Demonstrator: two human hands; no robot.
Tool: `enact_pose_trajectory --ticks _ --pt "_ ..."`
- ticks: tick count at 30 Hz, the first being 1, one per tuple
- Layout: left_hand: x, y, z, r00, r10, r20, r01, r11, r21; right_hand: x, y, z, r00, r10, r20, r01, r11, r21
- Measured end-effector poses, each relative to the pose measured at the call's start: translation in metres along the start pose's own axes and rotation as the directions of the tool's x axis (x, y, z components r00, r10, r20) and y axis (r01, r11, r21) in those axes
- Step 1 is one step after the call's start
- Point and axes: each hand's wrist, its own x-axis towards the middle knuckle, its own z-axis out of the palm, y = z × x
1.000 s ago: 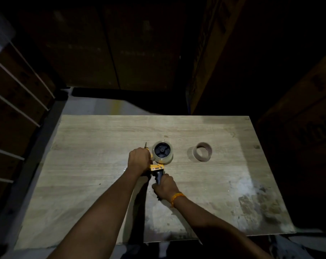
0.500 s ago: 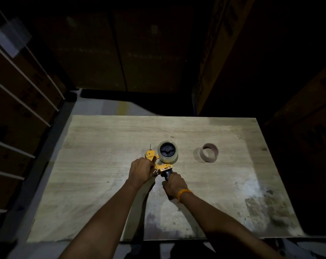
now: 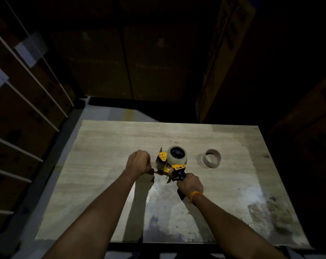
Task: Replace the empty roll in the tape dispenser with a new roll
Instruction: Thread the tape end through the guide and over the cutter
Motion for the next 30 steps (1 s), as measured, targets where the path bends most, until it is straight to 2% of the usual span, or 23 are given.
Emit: enact_pose_trajectory --ticks 3,9,15,17,21,25,30 --pt "0.015 0.005 -0.036 0.998 0.06 0.01 -0.061 0.996 0.068 0.0 0.007 -0.01 0.999 0.009 0.036 -0.01 1.0 0.02" --pt "0.027 0.029 -0.084 0.962 0.244 0.122 -0.266 0.939 0.217 -0.023 0.005 -0.018 0.985 -0.122 0.121 0.099 0.978 0.183" --pt "0.038 0.045 -0.114 0.953 0.27 0.134 -0.3 0.9 0.318 -0.041 0.007 -0.016 0.975 -0.136 0.178 0.083 0.958 0.276" --pt "0.042 0.047 -0.118 0.951 0.267 0.153 -0.303 0.903 0.303 -0.044 0.009 -0.017 0.971 -0.145 0.188 0.082 0.947 0.31" --pt "0.047 0.053 -0.123 0.918 0.256 0.304 -0.342 0.899 0.275 -0.057 0.01 -0.024 0.944 -0.251 0.214 0.146 0.9 0.41" --pt "0.054 0.053 -0.133 0.89 0.211 0.404 -0.301 0.938 0.174 -0.075 0.009 -0.031 0.914 -0.312 0.261 0.138 0.841 0.524" --pt "0.056 0.062 -0.151 0.878 0.252 0.407 -0.282 0.959 0.013 -0.083 0.001 -0.036 0.923 -0.277 0.266 0.069 0.802 0.594"
